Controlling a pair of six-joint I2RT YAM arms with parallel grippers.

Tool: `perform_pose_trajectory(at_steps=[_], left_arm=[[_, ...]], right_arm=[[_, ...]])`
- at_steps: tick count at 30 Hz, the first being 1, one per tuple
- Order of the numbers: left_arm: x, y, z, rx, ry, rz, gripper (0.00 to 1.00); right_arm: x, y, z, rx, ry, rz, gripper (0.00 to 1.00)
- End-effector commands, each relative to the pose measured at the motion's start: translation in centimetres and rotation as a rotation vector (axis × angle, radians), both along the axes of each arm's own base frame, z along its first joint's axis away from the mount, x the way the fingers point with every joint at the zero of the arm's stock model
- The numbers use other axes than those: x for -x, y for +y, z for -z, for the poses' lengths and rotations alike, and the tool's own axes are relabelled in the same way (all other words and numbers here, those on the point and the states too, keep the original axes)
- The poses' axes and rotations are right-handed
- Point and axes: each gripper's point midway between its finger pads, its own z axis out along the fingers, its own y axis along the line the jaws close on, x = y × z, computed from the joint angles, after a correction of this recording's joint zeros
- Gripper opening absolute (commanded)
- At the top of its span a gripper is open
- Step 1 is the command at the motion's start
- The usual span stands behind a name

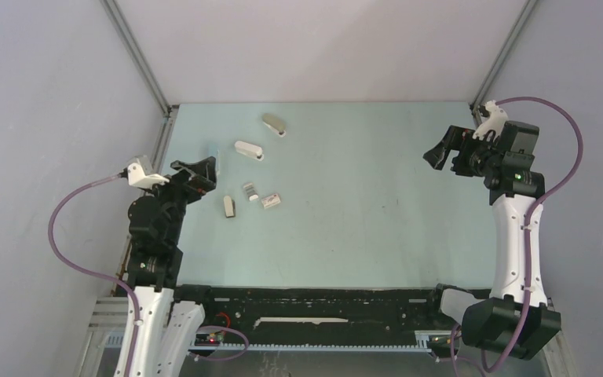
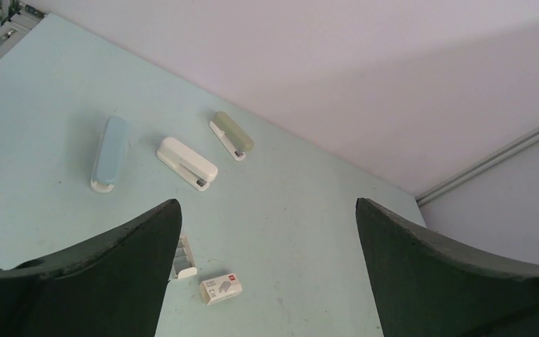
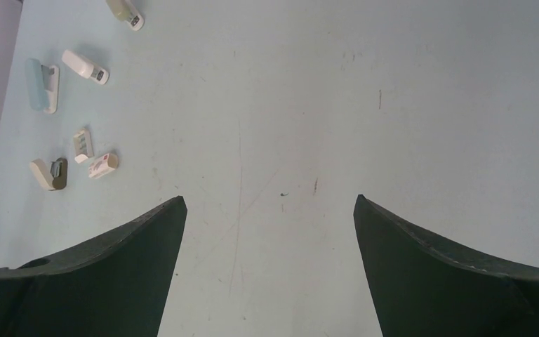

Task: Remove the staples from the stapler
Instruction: Pick up the stapler from the center of the board.

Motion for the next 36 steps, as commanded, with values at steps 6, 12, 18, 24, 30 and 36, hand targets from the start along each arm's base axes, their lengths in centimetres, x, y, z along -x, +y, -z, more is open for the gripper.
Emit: perform_pose_trajectory(at_steps=[6,12,18,24,30,36], left_arm=[[-0.4,-0.6,0.1,0.047,-0.027,0.033,1.00],[-0.8,-0.9,0.6,0.065,-0.010,0.045,1.00],[-1.1,-1.1,0.9,0.076,0.003,0.057,1.00],[-1.5,-1.5,1.1,0.085,0.008,0.073,1.00],[-1.8,-2.7,0.9,0.103,0.004,0.138,1.00],[-2.0,-7.8,-0.5,0.126,-0.014,0.440,1.00]], right_arm=[[-0.2,0.5,-1.6,-0.034,-0.029,-0.023,1.00],[-0.1,1.0,-1.4,-0.042,-0.024,-0.059,1.00],[0.3,2.1,-1.8,-0.054,-0.047,-0.142,1.00],[1.0,3.8,-2.4,-0.029,-0.090,-0.247,1.00],[1.9,6.3,-2.9,0.040,-0.146,-0.378,1.00],[4.8,12.2,-2.0,0.150,-0.205,-0.694,1.00]])
